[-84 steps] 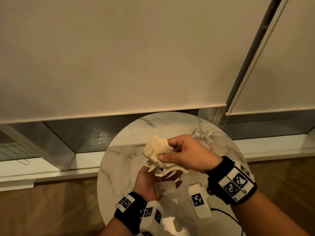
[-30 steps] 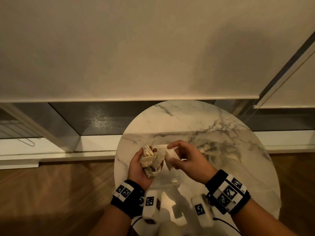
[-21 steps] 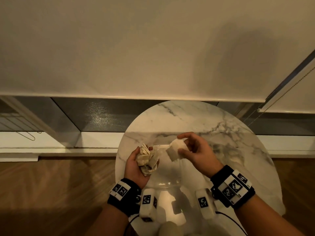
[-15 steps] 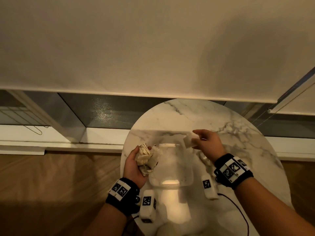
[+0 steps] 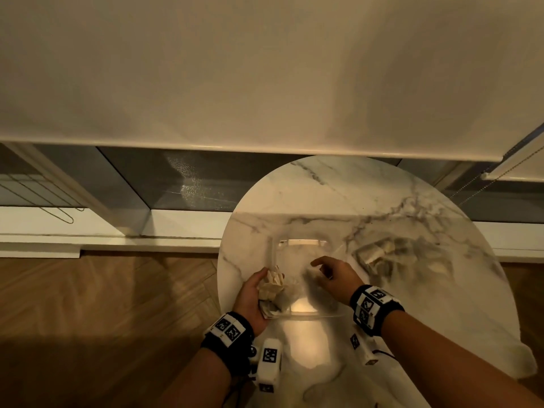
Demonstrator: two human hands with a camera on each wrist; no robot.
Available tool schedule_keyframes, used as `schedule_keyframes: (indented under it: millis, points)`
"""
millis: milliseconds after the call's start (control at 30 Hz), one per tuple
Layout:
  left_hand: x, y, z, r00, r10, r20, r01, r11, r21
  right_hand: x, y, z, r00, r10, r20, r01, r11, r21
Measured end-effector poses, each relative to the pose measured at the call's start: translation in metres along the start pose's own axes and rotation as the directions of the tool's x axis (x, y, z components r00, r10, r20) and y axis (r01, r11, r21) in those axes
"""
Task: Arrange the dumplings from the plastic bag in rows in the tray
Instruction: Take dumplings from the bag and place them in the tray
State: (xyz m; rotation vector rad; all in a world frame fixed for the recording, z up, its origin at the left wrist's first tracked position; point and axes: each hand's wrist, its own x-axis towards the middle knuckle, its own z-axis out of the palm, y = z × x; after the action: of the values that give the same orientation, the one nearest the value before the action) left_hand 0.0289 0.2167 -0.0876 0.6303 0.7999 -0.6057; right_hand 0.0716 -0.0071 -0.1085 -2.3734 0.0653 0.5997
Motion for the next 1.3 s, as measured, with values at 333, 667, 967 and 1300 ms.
schedule_keyframes:
  millis: [333, 667, 967, 1300]
  points:
    - [-0.005, -0.005, -0.020, 0.999, 0.009, 0.036, -0.010, 1.000, 0.028, -0.025, -0.007, 0.010, 1.000, -0.005, 0.018, 0.006, 0.996, -0.086]
    - [-0.018, -0.034, -0.018, 0.999, -0.030, 0.044, 0.028, 0.999, 0.044, -0.037, 0.004, 0.007, 0.966, 0.076, 0.249, 0.005, 0.951, -0.310]
    - [-0.017, -0.034, -0.015, 0.996, -0.060, 0.070, 0.065, 0.995, -0.073, 0.008, -0.002, -0.022, 0.999, -0.032, 0.024, 0.040, 0.814, -0.579]
    - [-0.023, -0.033, -0.012, 0.999, -0.041, 0.026, 0.041, 0.999, -0.032, 0.029, -0.006, -0.043, 0.994, -0.082, -0.067, 0.005, 0.666, -0.746]
